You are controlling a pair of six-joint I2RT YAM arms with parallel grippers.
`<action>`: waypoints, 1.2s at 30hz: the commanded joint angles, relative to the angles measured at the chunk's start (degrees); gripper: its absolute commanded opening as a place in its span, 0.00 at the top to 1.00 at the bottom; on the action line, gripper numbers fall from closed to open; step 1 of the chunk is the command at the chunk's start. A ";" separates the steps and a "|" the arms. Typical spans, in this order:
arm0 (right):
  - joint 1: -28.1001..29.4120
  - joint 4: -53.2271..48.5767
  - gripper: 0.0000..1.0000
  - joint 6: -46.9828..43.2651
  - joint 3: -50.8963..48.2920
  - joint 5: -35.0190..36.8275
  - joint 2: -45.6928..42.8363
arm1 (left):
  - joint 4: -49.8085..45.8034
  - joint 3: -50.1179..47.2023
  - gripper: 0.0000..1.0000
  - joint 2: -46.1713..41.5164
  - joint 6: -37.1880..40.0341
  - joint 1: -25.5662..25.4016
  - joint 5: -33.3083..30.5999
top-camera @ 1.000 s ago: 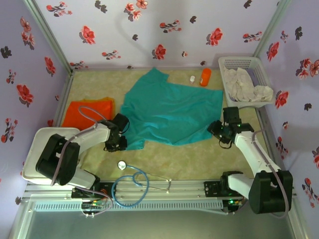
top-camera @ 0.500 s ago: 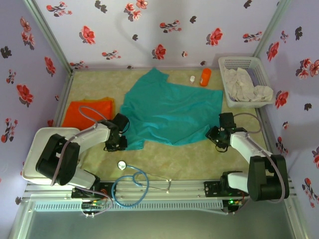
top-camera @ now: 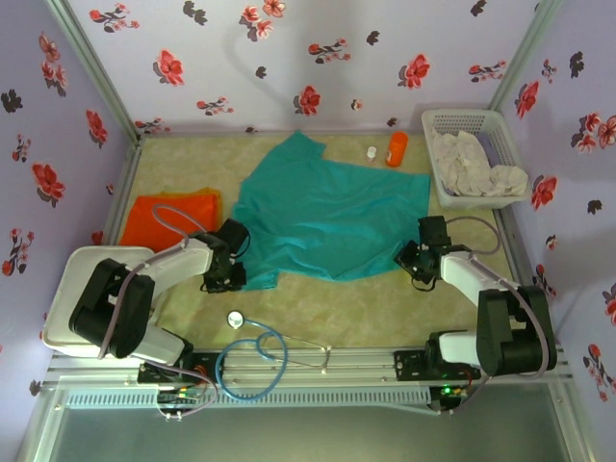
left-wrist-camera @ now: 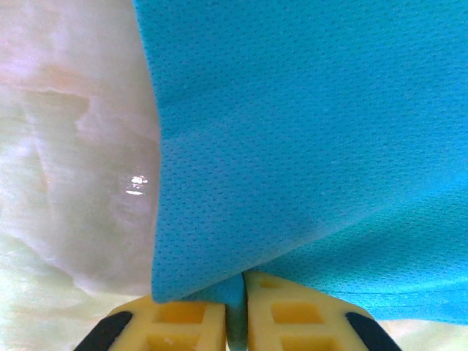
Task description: Fold and stack the t-shirts
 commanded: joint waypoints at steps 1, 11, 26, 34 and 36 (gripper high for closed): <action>0.40 1.02 0.73 1.53 -0.11 0.45 0.02 | 6.80 -1.71 0.88 3.64 0.72 -0.61 3.77; 0.40 -0.01 0.97 1.86 0.14 1.74 0.37 | 6.50 -2.08 0.94 2.91 1.13 -0.59 3.75; -0.63 -7.64 1.00 1.32 5.66 0.38 -5.28 | -0.30 2.22 1.00 -5.54 4.94 1.59 3.66; -2.81 -14.70 1.00 -1.33 16.79 -1.55 -5.72 | -6.52 14.14 1.00 -7.87 10.66 7.07 4.38; -3.07 -15.82 1.00 -1.79 19.40 -1.60 -5.72 | -7.58 18.07 1.00 -6.81 12.56 8.57 4.66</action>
